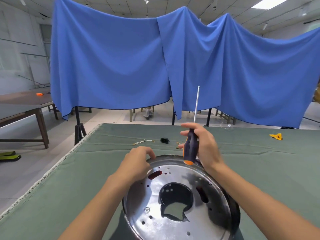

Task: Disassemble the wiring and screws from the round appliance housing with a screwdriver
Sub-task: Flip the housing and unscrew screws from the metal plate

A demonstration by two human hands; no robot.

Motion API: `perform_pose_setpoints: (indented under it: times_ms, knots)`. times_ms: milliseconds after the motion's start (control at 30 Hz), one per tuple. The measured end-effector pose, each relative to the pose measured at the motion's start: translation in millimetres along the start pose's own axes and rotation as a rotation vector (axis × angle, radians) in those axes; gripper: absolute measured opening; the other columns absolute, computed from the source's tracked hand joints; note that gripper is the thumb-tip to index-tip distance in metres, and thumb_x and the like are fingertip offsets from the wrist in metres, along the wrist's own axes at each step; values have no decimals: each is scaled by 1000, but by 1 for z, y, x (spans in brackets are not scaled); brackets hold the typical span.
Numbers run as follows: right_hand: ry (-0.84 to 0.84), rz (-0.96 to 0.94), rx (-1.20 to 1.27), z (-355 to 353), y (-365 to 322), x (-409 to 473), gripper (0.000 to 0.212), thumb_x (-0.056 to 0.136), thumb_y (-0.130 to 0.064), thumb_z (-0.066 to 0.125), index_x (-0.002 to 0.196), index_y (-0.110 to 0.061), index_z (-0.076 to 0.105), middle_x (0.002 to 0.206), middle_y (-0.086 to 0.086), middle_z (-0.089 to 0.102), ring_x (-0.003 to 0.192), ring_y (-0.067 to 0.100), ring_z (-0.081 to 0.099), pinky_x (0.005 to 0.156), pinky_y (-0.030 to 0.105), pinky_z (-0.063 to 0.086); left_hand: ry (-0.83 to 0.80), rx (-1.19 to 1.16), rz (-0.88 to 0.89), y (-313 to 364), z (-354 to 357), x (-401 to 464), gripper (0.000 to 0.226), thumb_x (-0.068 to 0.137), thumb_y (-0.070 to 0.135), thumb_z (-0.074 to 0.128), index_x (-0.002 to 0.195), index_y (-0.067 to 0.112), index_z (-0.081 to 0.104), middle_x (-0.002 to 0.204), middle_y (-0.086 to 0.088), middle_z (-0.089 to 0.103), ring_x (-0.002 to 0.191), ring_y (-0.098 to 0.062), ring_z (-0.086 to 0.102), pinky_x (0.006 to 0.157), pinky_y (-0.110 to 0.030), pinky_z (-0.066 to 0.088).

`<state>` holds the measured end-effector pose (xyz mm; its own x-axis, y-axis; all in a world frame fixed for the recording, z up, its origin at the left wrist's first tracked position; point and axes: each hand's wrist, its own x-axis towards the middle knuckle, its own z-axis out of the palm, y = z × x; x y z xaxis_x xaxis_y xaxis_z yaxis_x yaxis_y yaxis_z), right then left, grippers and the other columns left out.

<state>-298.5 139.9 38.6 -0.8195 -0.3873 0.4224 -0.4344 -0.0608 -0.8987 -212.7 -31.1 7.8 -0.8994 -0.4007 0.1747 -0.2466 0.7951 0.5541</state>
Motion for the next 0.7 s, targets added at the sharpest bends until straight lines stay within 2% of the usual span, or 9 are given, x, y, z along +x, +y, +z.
perform_pose_setpoints:
  times_ms: [100,200,267,333,400,500,567,633,700]
  knots:
    - [-82,11,-102,-9,-9,11,47,77,-29,31,112,-29,63,108,11,65,91,32,66,74,46,55,-2,21,-1,-1,-1,2,39,82,-3,44,102,24,64,103,-10,63,90,-32,60,73,-37,52]
    - [-120,-61,-327,-11,-8,14,40,79,-5,37,103,-34,53,100,2,67,84,18,68,74,40,50,1,50,3,1,-1,3,38,81,-2,41,103,21,62,106,-10,62,93,-30,57,70,-32,45]
    - [-114,-129,-464,-10,-2,15,40,82,3,46,99,-33,47,90,-5,67,78,15,68,74,41,49,27,70,4,3,-1,3,34,81,-1,42,103,19,59,107,-8,61,93,-28,54,68,-30,38]
    - [-67,-204,-603,-8,5,14,34,84,-8,64,94,-31,42,76,-2,65,70,24,62,69,43,50,54,73,-26,3,0,3,36,82,-1,41,109,18,55,109,-8,59,94,-28,52,70,-30,38]
    - [-8,-293,-779,-7,9,12,36,82,-24,73,92,-31,39,68,-1,63,64,29,58,62,43,50,73,82,-50,2,0,3,41,84,-2,42,118,18,52,113,-9,57,100,-31,52,75,-32,42]
    - [130,-405,-793,-4,11,8,37,80,-42,75,86,-27,42,60,-2,60,56,28,53,54,36,46,129,111,-68,-1,-6,3,45,84,-1,46,125,16,53,120,-9,59,110,-33,53,86,-37,45]
    - [192,-379,-777,-5,12,10,34,83,-46,71,86,-27,42,61,-2,61,56,27,52,53,34,43,176,115,-104,-2,-15,4,42,84,0,47,123,13,55,122,-10,60,113,-34,53,89,-39,43]
    - [188,-291,-862,-8,16,15,33,85,-39,70,89,-30,39,68,-1,65,62,29,55,55,34,44,183,117,-168,-3,-27,2,34,84,0,44,114,7,57,115,-13,62,104,-37,57,82,-39,48]
    - [150,-227,-922,-11,24,17,35,86,-31,69,92,-31,35,74,1,67,67,31,57,58,36,46,107,57,-217,-2,-35,-4,19,82,-3,39,92,0,55,94,-16,61,80,-39,65,64,-41,58]
